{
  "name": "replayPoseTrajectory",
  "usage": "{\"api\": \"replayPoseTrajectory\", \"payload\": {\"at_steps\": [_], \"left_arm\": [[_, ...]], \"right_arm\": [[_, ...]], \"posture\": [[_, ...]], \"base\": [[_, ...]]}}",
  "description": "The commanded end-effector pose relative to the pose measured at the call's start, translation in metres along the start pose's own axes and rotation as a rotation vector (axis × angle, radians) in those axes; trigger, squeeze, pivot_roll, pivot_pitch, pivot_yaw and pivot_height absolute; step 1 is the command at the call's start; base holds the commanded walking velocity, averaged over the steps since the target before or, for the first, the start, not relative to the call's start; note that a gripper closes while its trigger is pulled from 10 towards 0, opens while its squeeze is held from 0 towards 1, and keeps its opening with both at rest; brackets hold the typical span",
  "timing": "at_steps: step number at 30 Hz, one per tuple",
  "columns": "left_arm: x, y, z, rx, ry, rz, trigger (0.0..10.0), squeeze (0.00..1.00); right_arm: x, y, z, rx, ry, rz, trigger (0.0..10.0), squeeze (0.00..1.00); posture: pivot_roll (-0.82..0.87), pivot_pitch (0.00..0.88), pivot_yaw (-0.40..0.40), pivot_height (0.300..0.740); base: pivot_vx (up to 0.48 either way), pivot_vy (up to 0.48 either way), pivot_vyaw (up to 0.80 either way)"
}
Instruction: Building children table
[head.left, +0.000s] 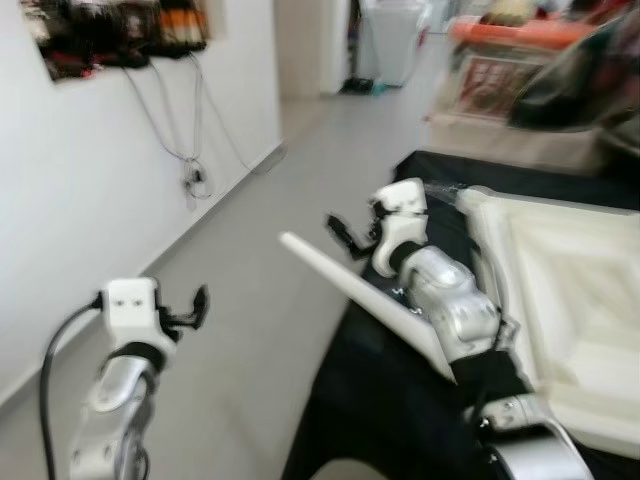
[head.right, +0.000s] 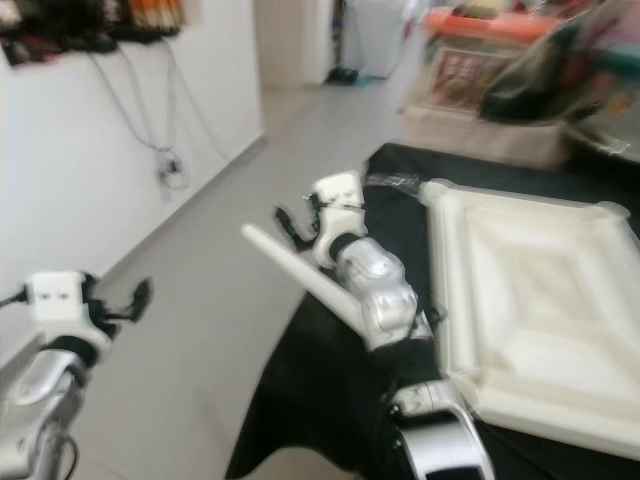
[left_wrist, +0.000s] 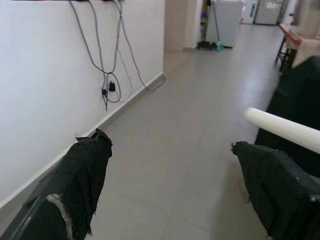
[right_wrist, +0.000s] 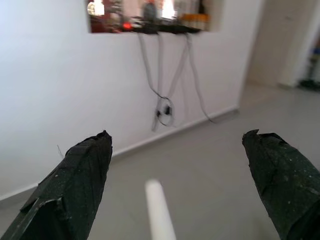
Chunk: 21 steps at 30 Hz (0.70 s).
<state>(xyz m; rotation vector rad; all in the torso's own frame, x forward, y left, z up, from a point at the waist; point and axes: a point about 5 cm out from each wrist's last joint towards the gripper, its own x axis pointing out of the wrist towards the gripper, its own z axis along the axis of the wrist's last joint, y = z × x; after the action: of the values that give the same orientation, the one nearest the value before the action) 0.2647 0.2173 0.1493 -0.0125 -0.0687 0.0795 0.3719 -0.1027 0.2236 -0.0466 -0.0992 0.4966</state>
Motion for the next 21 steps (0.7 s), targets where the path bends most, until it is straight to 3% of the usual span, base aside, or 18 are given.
{"api": "replayPoseTrajectory", "payload": {"at_steps": [1, 8, 11, 13, 15, 21], "left_arm": [[-0.003, 0.003, -0.005, 0.001, 0.022, 0.009, 10.0, 0.00], [-0.004, 0.002, -0.007, 0.003, 0.029, 0.009, 10.0, 0.00], [-0.006, 0.003, -0.009, 0.006, 0.034, 0.015, 10.0, 0.00], [-0.008, 0.003, -0.010, 0.010, 0.041, 0.019, 10.0, 0.00], [-0.009, 0.002, -0.012, 0.012, 0.046, 0.020, 10.0, 0.00], [-0.008, 0.001, -0.013, 0.013, 0.049, 0.020, 10.0, 0.00]], "right_arm": [[0.004, 0.008, 0.006, -0.006, 0.002, 0.098, 10.0, 0.00], [0.005, 0.007, 0.007, -0.112, 0.063, 0.195, 10.0, 0.00], [0.004, 0.005, -0.003, -0.154, 0.143, 0.234, 10.0, 0.00], [0.001, 0.001, -0.020, -0.216, 0.255, 0.269, 10.0, 0.00], [0.002, -0.008, -0.035, -0.189, 0.350, 0.235, 10.0, 0.00], [-0.003, -0.009, -0.052, -0.176, 0.443, 0.276, 10.0, 0.00]], "posture": [[0.13, 0.000, -0.061, 0.740], [0.13, 0.000, -0.066, 0.740], [0.14, 0.000, -0.075, 0.740], [0.14, 0.000, -0.079, 0.740], [0.14, 0.000, -0.083, 0.740], [0.14, 0.000, -0.087, 0.740]], "base": [[0.000, 0.000, 0.00], [0.000, 0.000, 0.00], [0.000, 0.000, 0.00], [0.000, 0.000, 0.00], [0.000, 0.000, 0.00], [0.000, 0.000, 0.00]]}}
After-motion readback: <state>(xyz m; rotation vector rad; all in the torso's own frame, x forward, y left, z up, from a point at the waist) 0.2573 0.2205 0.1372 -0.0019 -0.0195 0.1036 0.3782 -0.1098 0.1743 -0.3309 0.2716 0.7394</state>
